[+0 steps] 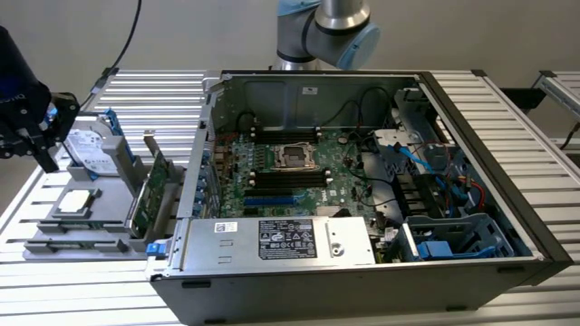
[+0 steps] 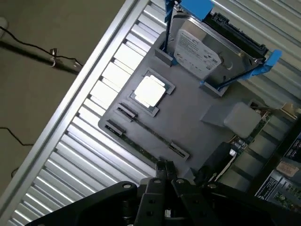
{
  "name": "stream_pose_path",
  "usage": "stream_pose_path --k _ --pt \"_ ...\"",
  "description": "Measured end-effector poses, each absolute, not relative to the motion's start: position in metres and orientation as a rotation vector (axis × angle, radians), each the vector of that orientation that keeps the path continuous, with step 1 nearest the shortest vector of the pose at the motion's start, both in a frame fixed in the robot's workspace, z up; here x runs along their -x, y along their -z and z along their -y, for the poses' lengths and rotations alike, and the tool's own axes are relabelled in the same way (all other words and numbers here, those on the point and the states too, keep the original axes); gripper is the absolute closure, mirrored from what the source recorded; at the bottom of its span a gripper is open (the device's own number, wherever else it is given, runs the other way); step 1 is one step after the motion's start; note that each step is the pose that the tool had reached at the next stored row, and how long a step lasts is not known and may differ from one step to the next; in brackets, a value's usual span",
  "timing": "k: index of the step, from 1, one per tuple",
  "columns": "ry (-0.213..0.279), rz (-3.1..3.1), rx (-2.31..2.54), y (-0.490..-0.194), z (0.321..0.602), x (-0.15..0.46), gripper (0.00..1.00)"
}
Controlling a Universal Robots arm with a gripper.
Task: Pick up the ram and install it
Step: 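Pick up the ram and move it above insertion slot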
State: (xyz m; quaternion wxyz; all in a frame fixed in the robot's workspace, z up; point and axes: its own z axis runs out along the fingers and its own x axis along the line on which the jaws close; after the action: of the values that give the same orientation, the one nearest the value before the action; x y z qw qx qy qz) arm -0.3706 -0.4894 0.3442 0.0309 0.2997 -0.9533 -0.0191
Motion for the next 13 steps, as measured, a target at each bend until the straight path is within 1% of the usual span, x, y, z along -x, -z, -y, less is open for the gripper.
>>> stream_pose_path --k 7,13 --pt "0.087 2.876 -1.112 -0.3401 0.4893 0.3705 0.89" --pt "0.087 2.809 -1.266 -0.3365 0.4895 0.3704 0.89"
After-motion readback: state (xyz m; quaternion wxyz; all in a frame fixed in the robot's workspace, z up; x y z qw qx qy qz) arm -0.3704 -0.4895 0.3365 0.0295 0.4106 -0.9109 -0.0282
